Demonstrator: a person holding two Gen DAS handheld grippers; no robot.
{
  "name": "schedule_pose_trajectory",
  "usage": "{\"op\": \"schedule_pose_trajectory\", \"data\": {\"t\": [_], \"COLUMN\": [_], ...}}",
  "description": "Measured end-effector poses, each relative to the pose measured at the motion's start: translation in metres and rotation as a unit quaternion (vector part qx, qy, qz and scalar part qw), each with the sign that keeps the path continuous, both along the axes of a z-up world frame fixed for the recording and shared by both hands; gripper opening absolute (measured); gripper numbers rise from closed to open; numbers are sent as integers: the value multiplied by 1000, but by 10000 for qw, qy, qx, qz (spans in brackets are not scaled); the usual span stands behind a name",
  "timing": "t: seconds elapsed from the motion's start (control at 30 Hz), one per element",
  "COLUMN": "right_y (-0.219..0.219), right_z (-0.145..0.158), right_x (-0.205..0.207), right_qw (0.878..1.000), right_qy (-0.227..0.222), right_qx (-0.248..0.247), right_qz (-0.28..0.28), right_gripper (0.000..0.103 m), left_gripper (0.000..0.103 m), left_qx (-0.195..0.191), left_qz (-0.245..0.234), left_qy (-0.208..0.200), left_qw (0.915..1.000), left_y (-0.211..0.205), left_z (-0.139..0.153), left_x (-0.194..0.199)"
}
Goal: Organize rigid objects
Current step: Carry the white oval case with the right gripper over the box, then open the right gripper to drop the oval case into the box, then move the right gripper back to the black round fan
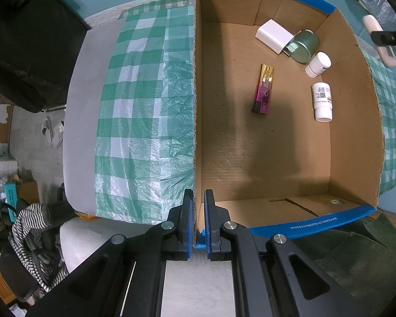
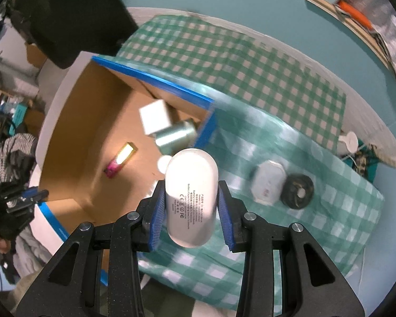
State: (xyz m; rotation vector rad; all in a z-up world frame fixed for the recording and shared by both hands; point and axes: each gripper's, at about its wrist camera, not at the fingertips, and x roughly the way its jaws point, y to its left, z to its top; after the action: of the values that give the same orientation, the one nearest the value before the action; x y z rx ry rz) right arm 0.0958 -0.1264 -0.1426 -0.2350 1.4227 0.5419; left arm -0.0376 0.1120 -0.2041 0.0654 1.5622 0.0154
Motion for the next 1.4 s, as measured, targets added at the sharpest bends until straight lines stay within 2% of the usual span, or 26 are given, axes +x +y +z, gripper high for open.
{"op": "schedule_pose_trajectory", "data": {"t": [0.3,0.7,1.03,1.17,1.33,1.4], "right_y": [41,53,52,51,46,43], "right_z": [-11,-36,-23,-13,-2,3], "right_x": [-4,-8,-10,-12,-11,-11], "right_qw": [9992,9981,9987,9988,9990,9990], "right_qy": [64,323,208,75,-47,-85], "right_qx": [-106,-183,-118,-140,-112,-107], "right_qz": [377,483,443,465,437,421], "right_gripper": [37,37,37,49,51,56], "left_gripper": [7,7,7,7,7,7], "left_qx": [-1,-2,6,14,13,12], "left_qz": [9,4,-3,-5,-3,-6], "left_qy": [-1,6,5,-8,-10,-13], "left_qw": [10000,10000,10000,10000,10000,10000], "left_y": [0,0,0,0,0,0], "left_z": [0,0,0,-1,-2,-1], "left_x": [0,0,0,-1,-2,-2]}}
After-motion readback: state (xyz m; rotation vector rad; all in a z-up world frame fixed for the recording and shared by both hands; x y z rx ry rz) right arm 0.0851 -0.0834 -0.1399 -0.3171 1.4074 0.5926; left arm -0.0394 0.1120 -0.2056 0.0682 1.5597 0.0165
